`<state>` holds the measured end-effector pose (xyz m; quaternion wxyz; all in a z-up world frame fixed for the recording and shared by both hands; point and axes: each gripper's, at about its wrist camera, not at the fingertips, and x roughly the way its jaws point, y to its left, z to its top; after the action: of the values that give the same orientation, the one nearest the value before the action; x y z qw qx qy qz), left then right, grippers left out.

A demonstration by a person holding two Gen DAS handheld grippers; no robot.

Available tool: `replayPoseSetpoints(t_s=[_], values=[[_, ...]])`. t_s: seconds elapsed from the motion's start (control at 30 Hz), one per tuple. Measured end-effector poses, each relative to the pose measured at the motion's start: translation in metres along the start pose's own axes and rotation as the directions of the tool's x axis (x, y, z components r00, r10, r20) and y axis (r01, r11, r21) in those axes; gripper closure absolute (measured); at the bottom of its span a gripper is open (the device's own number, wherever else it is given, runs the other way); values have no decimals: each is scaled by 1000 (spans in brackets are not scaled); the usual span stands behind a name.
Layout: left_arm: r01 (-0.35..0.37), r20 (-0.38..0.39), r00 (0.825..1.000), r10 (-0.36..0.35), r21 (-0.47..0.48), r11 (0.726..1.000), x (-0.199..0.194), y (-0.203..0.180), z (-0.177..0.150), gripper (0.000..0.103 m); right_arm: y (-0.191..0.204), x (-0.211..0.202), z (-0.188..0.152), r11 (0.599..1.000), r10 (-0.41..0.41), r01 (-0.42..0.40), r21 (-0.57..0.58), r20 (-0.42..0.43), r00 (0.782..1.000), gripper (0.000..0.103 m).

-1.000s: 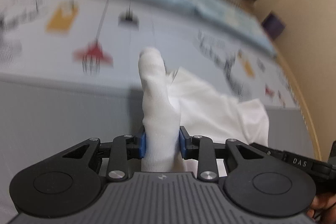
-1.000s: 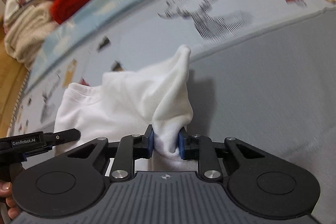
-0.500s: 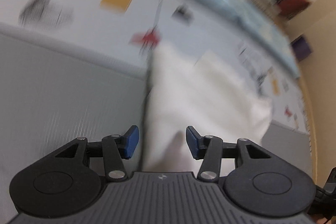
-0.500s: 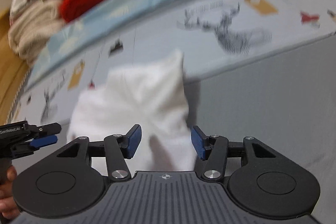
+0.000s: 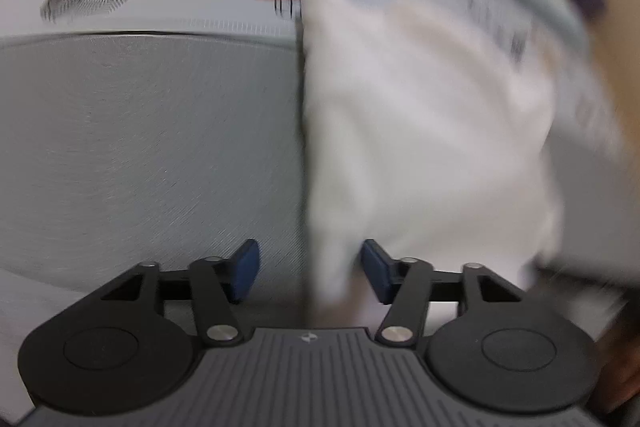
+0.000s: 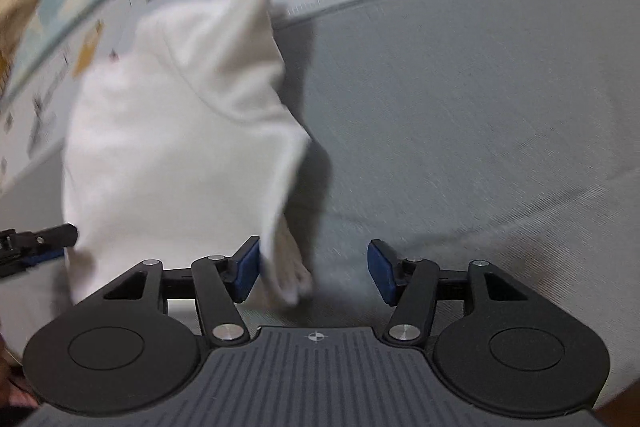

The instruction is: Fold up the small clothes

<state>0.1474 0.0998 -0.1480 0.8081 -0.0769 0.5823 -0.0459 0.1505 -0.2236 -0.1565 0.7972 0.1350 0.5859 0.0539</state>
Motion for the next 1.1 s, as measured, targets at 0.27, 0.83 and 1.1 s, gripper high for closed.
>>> replayPoseSetpoints(t_s=[0.27,0.83,1.1], values=[[-250,260,945,200,175,952,-70,-28,-45,20,-1,-56,-32,983,-134,153,-106,169,977,46],[-158,387,914,124,56,986,-134,-96,-133,9,30,-169,-135,951,66,96,-293,499,864,13],[-126,342,931,126,-22,992,-111,-75,-120,9,41,-143,-125,947,22,119,-298,431,902,13]])
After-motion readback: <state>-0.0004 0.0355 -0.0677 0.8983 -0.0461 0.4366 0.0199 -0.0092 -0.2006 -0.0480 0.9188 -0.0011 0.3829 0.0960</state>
